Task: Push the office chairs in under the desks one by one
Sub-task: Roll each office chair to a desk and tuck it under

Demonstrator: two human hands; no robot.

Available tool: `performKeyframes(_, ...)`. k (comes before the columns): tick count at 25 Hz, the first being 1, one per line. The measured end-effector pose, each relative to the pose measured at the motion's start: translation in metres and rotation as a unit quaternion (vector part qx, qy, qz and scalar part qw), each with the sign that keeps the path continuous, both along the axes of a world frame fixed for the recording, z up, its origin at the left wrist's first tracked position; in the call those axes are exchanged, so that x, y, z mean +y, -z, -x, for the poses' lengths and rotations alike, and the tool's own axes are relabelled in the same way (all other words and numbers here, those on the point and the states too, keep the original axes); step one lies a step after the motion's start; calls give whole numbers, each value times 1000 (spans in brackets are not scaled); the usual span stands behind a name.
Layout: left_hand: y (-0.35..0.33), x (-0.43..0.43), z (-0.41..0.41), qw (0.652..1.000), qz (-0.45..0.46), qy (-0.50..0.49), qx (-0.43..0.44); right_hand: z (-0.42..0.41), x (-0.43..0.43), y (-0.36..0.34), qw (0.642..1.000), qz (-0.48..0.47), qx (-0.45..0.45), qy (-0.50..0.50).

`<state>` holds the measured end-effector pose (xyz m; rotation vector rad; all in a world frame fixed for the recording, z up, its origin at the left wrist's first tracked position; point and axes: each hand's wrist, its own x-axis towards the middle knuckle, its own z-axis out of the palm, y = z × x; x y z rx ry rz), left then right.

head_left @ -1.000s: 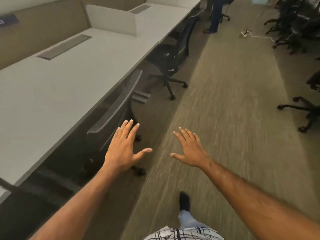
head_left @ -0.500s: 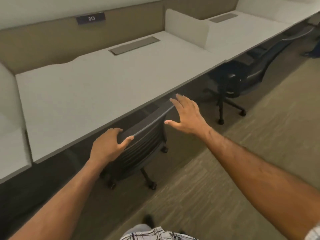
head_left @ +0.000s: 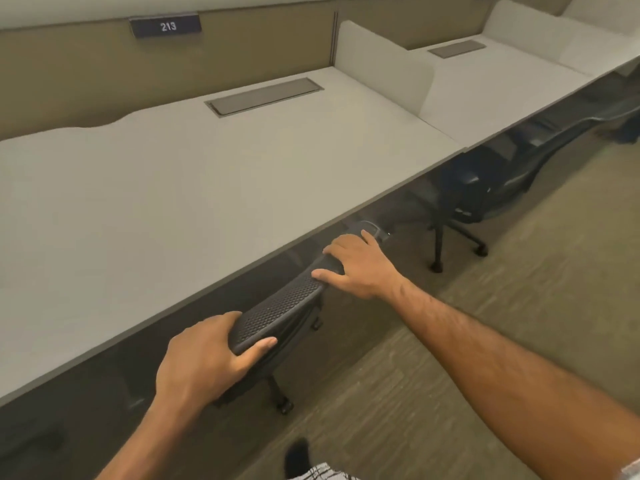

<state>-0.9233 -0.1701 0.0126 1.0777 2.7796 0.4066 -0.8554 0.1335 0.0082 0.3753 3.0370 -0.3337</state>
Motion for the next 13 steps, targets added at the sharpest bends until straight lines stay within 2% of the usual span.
performKeyframes(13, 21, 36, 59, 999, -6, -36, -14, 63, 57, 18, 997, -24, 32, -61)
